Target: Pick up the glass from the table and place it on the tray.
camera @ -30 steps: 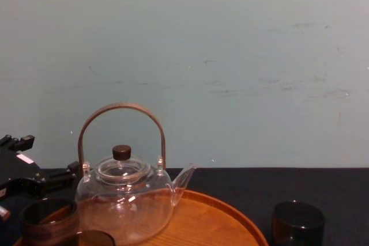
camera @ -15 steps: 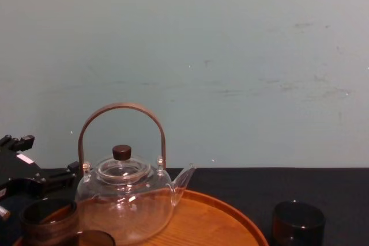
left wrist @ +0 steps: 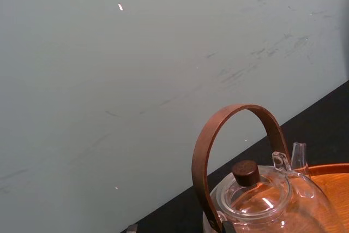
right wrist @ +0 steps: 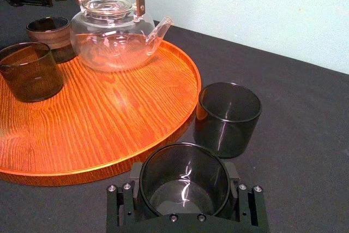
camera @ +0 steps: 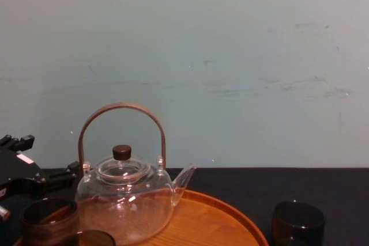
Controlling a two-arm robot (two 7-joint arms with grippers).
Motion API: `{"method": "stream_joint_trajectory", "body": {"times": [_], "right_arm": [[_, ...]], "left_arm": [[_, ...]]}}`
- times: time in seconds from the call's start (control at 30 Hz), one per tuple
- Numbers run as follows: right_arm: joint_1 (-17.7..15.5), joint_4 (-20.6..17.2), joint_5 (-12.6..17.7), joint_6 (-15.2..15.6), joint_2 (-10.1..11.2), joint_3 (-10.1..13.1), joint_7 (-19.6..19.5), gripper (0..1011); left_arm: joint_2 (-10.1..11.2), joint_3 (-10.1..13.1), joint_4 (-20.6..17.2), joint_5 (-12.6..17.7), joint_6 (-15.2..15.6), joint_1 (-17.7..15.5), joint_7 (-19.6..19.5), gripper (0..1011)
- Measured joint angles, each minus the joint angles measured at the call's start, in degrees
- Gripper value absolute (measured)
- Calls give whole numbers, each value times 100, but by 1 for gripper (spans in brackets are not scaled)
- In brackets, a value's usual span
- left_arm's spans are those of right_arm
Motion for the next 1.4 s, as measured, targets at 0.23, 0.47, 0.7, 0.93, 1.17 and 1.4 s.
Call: {"method": "stream_joint_trajectory", "body": {"times": [0.23,0.47,0.7,0.93,1.17,1.4], "right_arm": [[-4,-5,4,3,3,0,-4,905],[-6,-9,8,6,7,0,-10,905],[-5,-9,12,-3,2,12,-5,905],[42,-138,-22,-152,-29,39,84,905],[209,-330,-112,-189,-87,-183,270,905],[522,-229,-152,-172,-228,-523,473,905]], "left_arm": [[0,0,0,0,0,0,0,1001],[0,0,0,0,0,0,0,1001],[0,0,0,0,0,0,0,1001],[0,0,0,0,0,0,0,1001],[0,0,0,0,0,0,0,1001],[0,0,0,0,0,0,0,1001]]}}
